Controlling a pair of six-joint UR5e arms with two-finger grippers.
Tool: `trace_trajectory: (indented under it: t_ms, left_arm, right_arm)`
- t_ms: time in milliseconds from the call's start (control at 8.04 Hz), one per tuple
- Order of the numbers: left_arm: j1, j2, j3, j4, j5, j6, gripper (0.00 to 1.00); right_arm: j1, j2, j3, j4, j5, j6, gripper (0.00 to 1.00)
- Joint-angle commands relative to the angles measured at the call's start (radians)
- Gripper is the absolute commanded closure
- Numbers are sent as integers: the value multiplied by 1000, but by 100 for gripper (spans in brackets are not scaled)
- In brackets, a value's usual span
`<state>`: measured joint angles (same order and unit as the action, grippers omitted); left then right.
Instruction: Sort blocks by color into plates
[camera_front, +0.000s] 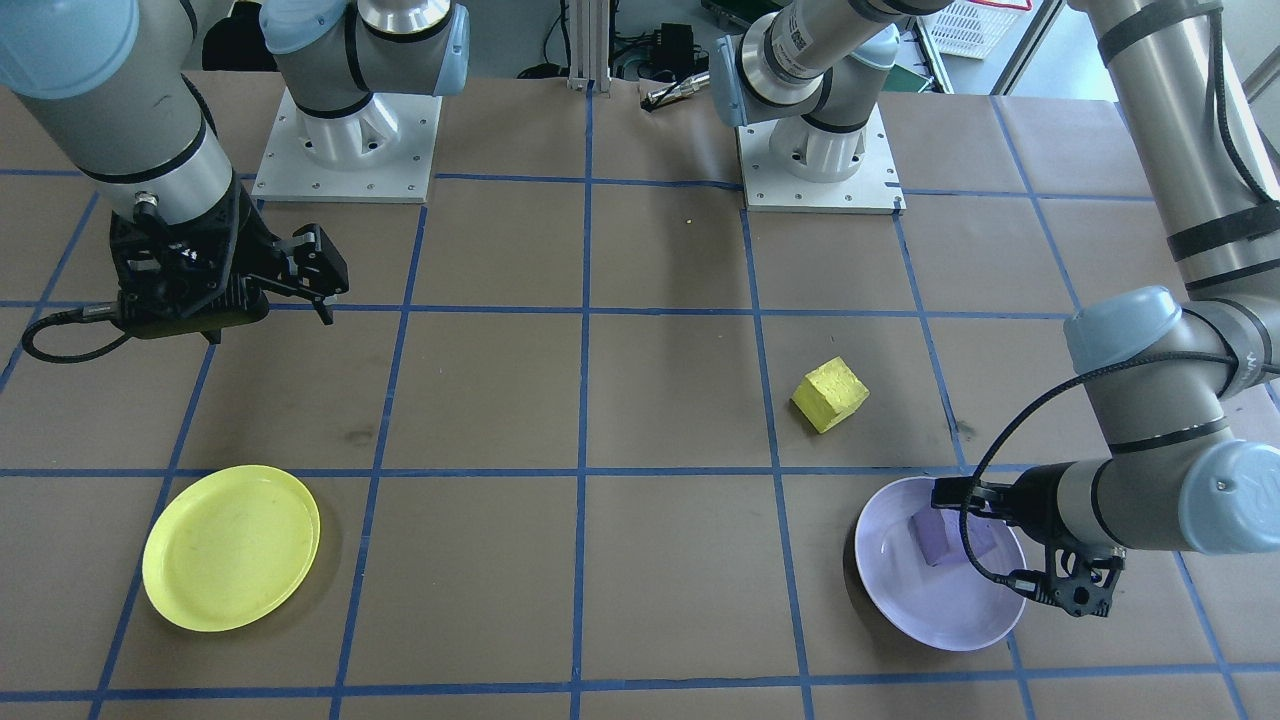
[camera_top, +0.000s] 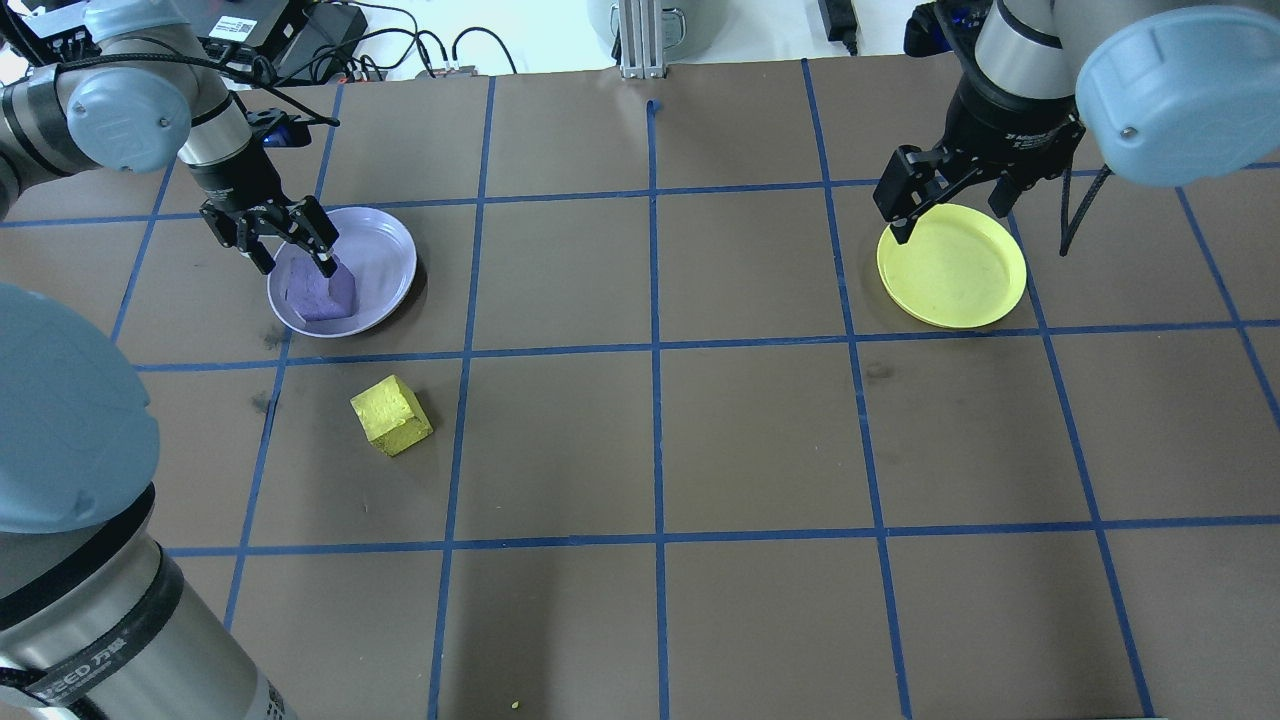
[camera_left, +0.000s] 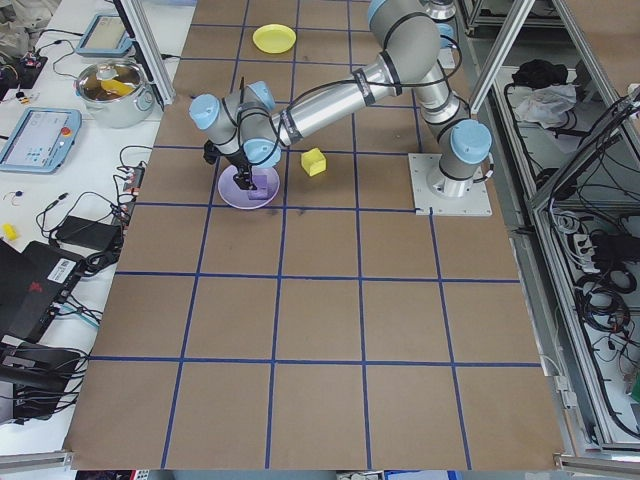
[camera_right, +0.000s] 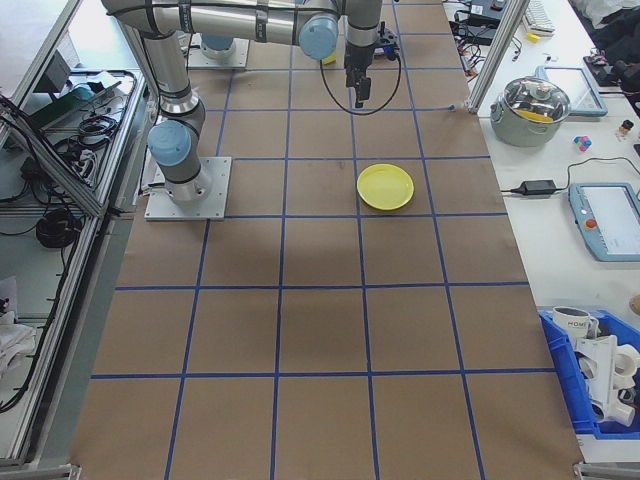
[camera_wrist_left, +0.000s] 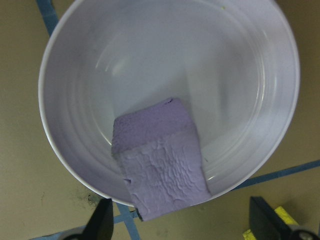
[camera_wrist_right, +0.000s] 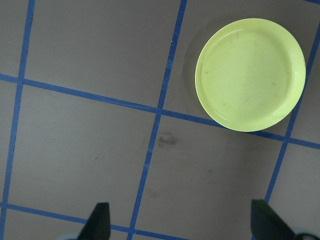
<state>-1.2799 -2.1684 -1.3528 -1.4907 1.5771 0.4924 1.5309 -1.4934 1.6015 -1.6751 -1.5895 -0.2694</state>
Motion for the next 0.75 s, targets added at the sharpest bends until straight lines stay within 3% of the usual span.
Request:
trace_trajectory:
  t_ms: [0, 249, 622]
  left_arm:
    - [-15, 47, -5, -14, -5, -95, 4]
    - [-18, 146, -88, -17, -12, -372, 4]
    - [-24, 289, -375, -6, -17, -637, 0]
  right_arm:
    - [0, 5, 0, -6, -3, -2, 0]
    - [0, 4, 1, -8, -3, 1, 0]
    - [0, 4, 1, -2, -4, 3, 0]
